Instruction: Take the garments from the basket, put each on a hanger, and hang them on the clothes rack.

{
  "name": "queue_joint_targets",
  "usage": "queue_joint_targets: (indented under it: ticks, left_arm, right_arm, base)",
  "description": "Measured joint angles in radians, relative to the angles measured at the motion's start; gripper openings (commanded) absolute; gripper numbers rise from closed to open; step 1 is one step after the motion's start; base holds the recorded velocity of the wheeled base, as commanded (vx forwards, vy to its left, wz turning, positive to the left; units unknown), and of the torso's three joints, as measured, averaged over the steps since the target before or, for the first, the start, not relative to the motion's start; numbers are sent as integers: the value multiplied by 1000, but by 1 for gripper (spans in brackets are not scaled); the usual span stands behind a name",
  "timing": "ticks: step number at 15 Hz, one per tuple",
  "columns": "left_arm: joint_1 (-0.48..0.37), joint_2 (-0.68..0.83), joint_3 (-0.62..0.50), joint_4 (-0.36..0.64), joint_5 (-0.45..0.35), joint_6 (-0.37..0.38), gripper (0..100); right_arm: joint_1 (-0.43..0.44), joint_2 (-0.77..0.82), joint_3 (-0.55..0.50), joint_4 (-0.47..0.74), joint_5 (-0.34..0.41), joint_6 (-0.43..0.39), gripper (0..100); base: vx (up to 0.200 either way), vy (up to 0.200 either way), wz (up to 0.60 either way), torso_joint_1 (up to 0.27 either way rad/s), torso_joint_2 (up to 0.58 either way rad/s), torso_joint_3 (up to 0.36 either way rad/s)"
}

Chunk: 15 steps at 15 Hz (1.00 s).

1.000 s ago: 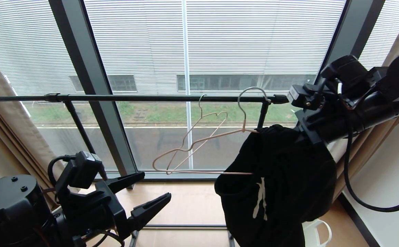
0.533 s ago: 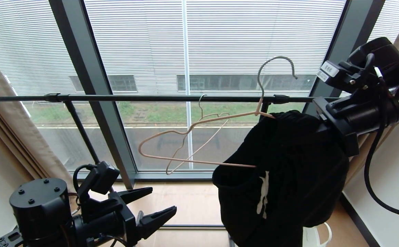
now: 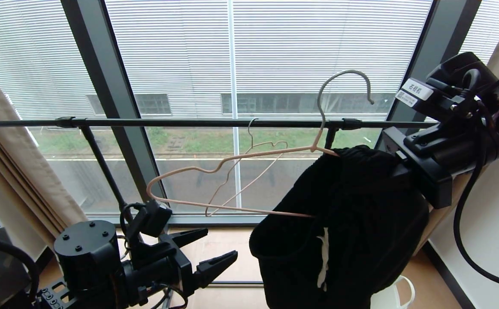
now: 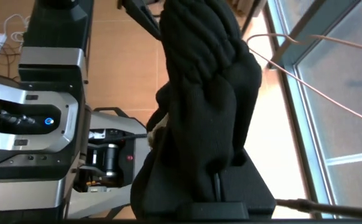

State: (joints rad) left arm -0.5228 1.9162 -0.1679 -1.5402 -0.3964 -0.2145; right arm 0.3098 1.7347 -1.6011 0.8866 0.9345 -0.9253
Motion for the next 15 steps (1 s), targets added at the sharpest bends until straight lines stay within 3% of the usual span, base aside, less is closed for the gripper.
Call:
queue_joint_targets:
  ticks: [7, 15]
  left_arm:
    - [-16, 46, 11, -11, 2, -11, 100]
    - [-17, 64, 24, -30, 0, -96, 100]
  right_arm:
    - [89, -9, 11, 0, 15, -9, 0]
    - [71, -10, 10, -1, 108, -10, 0]
  base:
    - [0, 0, 0, 0, 0, 0]
    - [0, 0, 0, 0, 0, 0]
